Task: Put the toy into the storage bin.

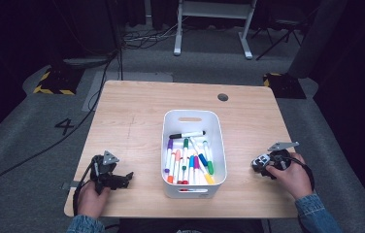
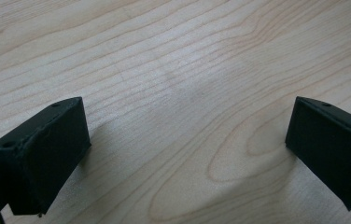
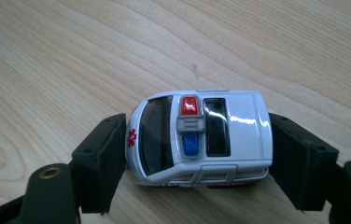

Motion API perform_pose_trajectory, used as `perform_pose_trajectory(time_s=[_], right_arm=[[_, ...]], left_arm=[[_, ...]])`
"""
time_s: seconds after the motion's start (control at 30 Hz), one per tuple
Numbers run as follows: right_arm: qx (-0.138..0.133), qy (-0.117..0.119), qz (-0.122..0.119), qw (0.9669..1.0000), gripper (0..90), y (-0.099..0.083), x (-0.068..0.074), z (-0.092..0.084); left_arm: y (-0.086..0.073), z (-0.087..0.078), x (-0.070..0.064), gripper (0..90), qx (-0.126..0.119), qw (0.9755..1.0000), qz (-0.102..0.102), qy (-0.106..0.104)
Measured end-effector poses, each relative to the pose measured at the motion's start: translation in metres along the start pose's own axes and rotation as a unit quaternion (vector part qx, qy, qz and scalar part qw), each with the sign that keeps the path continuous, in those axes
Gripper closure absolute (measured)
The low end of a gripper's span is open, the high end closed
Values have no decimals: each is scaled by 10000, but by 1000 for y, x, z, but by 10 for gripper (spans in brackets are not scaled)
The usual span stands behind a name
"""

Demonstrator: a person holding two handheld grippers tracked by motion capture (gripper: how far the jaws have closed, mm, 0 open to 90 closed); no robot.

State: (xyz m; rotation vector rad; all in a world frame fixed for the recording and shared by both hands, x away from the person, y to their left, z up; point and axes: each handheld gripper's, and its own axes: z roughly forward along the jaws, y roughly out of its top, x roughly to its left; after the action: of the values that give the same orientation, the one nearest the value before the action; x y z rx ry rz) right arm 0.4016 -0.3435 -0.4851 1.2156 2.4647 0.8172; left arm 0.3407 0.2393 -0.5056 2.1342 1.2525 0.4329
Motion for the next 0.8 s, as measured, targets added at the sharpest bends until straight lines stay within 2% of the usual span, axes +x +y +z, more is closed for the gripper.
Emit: perform_pose_trajectory(time_s=[0.23,0.3,0.57,0.8], right_arm=[[-107,33,52,9999,259,1,3,-6],[-212,40,13,9998,259,4,5,-11],[-440,77,-129,9989,259,23,15,-33],[-709,164,-290,9969,258,42,28,-56]], left_arm=[[0,0,0,0,-1,10000,7,12],[0,0,0,0,-4,10000,4,10],[0,0,0,0,-1,10000,6,13],[0,0,0,0,-2,10000,10,22]])
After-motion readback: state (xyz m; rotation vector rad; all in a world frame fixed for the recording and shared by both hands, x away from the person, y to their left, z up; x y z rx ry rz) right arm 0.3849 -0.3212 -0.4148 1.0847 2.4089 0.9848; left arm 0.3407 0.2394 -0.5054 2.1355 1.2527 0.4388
